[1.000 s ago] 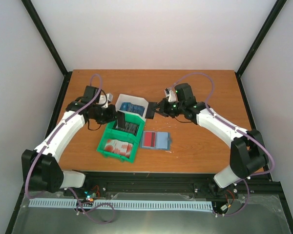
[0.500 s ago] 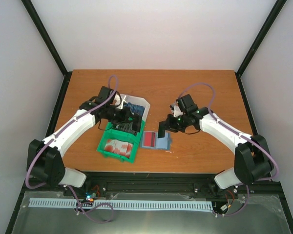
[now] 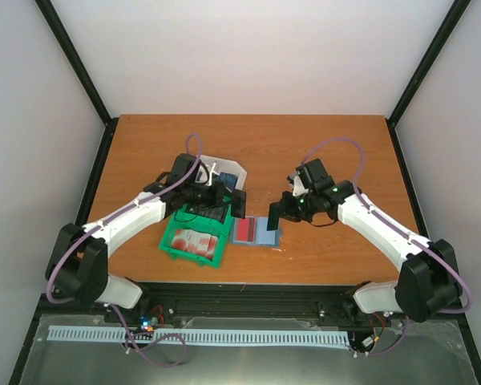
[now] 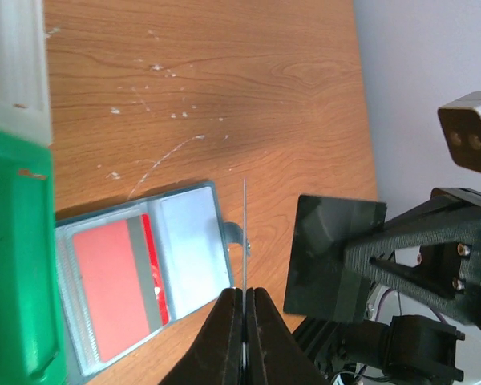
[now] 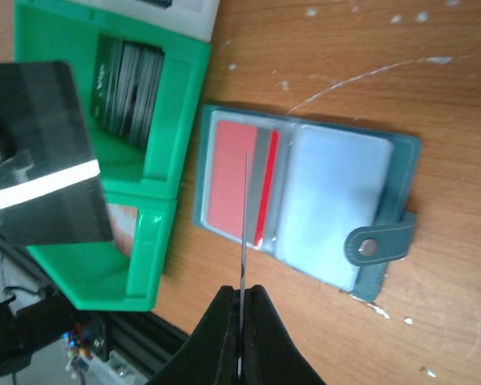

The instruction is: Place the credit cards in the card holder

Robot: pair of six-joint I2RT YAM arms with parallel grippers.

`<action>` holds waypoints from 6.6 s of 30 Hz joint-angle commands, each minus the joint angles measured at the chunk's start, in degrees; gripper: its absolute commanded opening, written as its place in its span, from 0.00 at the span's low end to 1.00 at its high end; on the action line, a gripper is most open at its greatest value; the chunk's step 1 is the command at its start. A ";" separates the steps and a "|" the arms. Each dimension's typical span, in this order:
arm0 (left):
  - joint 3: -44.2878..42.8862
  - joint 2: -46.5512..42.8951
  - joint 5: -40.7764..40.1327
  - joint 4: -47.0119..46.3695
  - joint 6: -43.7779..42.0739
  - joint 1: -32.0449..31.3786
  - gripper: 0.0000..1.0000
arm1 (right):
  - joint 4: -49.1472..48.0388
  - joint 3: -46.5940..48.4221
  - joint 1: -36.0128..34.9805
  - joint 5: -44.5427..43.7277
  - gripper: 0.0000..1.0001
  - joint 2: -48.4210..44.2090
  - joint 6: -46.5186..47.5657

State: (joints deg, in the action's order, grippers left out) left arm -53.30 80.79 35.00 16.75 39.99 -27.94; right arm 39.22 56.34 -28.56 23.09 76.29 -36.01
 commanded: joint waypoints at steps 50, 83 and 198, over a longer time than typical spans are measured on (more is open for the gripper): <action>2.23 10.64 -29.18 2.77 4.64 -10.82 0.00 | 3.81 2.11 0.18 -3.36 0.03 18.01 9.22; 3.82 14.28 -7.38 -17.41 8.83 -10.34 0.01 | 4.49 2.24 0.17 -5.41 0.03 17.02 8.64; -3.19 15.58 -18.82 7.83 18.50 -16.26 0.65 | 0.06 1.30 0.08 1.14 0.03 15.95 12.52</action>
State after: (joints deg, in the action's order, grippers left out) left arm -55.92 98.87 19.75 18.61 57.93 -43.86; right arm 39.55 56.36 -28.53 23.29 93.36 -25.23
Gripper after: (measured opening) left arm 0.642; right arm 0.031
